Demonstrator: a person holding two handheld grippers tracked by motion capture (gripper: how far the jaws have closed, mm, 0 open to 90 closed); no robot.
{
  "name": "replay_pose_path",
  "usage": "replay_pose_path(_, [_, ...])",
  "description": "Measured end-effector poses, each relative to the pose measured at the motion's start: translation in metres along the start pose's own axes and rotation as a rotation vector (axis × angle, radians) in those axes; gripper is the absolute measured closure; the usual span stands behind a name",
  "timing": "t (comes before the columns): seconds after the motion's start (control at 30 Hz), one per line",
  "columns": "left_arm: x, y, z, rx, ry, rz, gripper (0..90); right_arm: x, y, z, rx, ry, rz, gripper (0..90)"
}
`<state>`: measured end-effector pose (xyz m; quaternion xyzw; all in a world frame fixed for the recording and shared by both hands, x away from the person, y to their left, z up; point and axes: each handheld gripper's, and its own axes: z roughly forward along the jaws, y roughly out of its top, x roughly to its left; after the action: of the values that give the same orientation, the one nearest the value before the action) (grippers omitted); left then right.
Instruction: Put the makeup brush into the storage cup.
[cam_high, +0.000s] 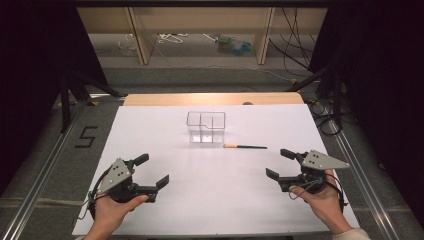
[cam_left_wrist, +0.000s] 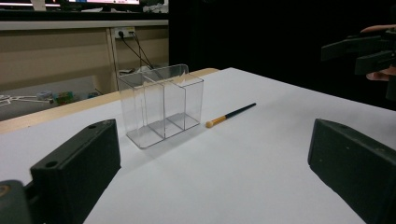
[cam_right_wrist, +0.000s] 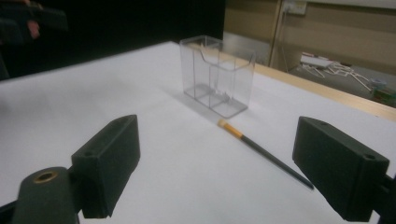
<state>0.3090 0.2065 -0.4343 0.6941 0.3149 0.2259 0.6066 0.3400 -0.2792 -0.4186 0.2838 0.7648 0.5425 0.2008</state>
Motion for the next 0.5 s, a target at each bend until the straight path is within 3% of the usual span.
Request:
replay_pose_path(0.03, [0.0,0.0,0.0,0.003,-0.004,0.015,2.4,-0.001,0.002,0.001,0.017,-0.027,-0.049,15.9])
replay_pose_path(0.07, [-0.001,0.0,0.001,0.006,-0.003,0.012,2.4,0.0,0.003,0.003,0.036,-0.038,-0.06,15.8])
replay_pose_path(0.17, [-0.002,0.0,0.002,0.018,-0.011,0.026,2.6,-0.001,0.008,0.008,0.104,-0.044,-0.113,16.0])
replay_pose_path(0.27, [-0.003,0.0,0.002,0.024,-0.017,0.037,2.7,-0.003,0.015,0.016,0.215,-0.038,-0.19,16.3])
replay_pose_path(0.4, [-0.003,-0.001,0.001,0.03,-0.021,0.039,2.9,-0.003,0.024,0.033,0.324,-0.045,-0.308,16.7])
replay_pose_path(0.5, [-0.004,-0.001,0.002,0.034,-0.024,0.034,2.9,-0.002,0.03,0.048,0.404,-0.036,-0.365,17.4])
